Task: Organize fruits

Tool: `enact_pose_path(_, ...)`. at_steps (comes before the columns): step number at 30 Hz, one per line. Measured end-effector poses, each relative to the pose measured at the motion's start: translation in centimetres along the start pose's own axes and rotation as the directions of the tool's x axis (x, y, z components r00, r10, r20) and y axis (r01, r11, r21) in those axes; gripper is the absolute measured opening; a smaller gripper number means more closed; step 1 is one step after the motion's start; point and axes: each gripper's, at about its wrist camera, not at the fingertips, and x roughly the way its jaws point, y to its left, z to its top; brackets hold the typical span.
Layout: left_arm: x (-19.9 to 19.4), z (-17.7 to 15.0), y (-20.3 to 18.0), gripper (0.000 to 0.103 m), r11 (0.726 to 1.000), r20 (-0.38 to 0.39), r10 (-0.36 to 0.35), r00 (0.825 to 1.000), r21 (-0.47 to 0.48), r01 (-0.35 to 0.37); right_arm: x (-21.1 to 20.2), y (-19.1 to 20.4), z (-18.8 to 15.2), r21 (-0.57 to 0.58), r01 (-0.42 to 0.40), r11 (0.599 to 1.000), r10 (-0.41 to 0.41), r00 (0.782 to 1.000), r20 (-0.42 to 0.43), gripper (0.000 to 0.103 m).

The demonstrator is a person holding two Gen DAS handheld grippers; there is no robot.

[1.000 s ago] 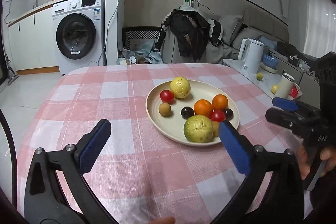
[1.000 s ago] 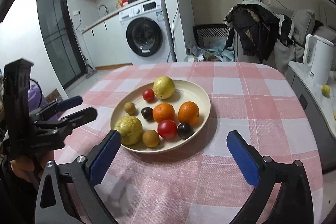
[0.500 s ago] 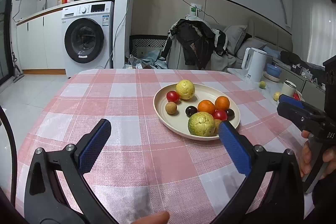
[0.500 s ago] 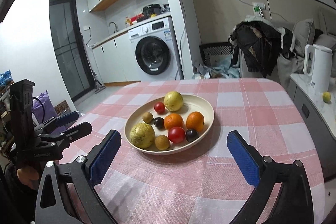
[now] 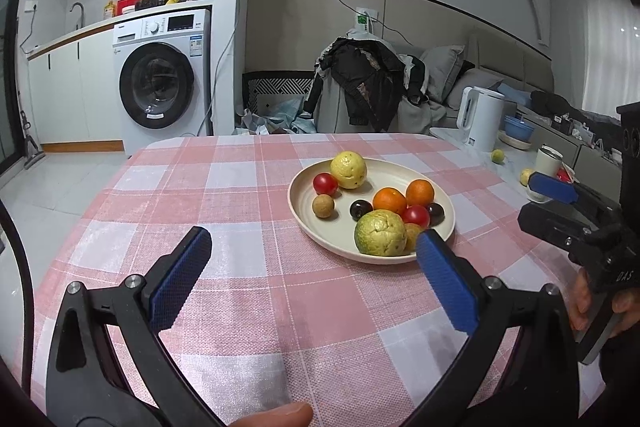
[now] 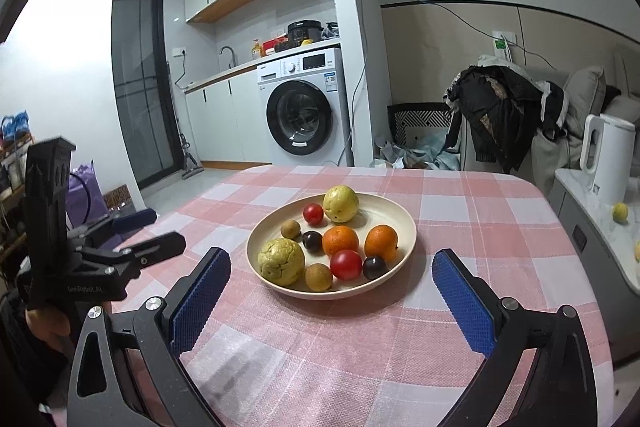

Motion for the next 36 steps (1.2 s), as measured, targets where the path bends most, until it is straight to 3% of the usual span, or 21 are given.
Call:
enact_pose_path(8, -0.23, -0.09, -0.86, 0.102, 0.999, 0.017, -0.005, 1.000, 0.037, 0.004, -0.44, 0.42, -0.21, -0.022, 0.014, 1.000, -0.014, 1.000, 0.017, 0.103)
enact_pose_path(36, -0.07, -0.03, -0.59, 0.102, 1.000, 0.003, -0.012, 1.000, 0.022, 0.012, -0.74, 0.63, -0.27, -0.034, 0.009, 0.999, -0.008, 1.000, 0.030, 0.103)
